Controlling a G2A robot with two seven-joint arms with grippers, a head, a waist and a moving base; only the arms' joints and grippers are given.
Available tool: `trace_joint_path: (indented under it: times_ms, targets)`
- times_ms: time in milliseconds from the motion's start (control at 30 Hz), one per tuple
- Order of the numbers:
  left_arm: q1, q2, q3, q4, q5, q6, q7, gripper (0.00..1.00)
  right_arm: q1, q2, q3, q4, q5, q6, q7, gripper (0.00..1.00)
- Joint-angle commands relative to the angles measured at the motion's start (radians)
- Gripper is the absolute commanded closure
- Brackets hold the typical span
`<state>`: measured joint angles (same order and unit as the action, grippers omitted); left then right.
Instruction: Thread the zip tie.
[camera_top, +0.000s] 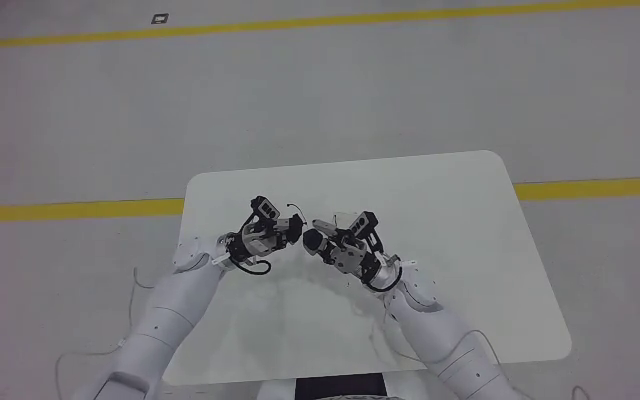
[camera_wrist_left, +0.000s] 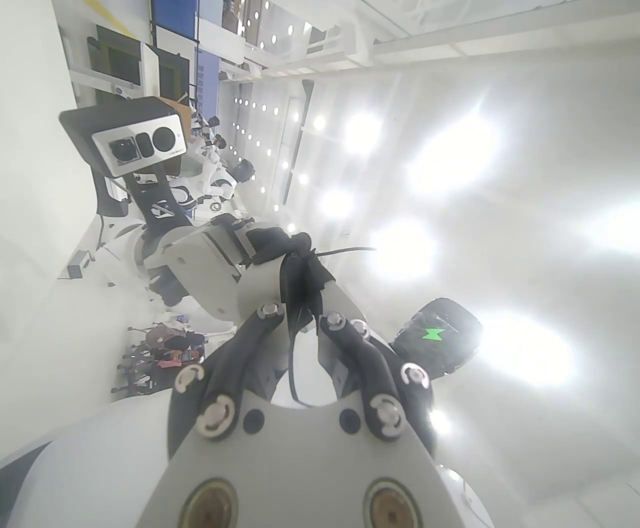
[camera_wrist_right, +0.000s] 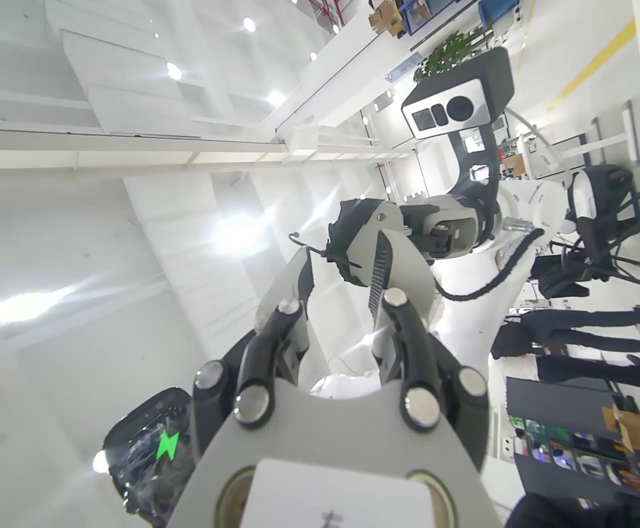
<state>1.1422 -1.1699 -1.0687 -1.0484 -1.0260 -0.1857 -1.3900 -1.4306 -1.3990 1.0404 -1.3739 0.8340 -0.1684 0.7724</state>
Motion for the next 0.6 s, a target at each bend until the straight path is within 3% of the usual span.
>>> trace_joint_path:
  times_ms: [0,400,567]
  targets:
    - [0.000,0.000,0.000,0.000,0.000,0.000,0.000,1.00,0.002,0.000,-0.001,0.001,0.002,0.001,-0.001,0.76]
    - [0.000,0.000,0.000,0.000,0.000,0.000,0.000,1.00,0.012,-0.002,-0.008,0.012,0.008,-0.002,-0.002,0.83]
    - [0.000,0.000,0.000,0.000,0.000,0.000,0.000,1.00,0.013,-0.001,-0.008,0.013,0.002,-0.007,-0.008,0.93]
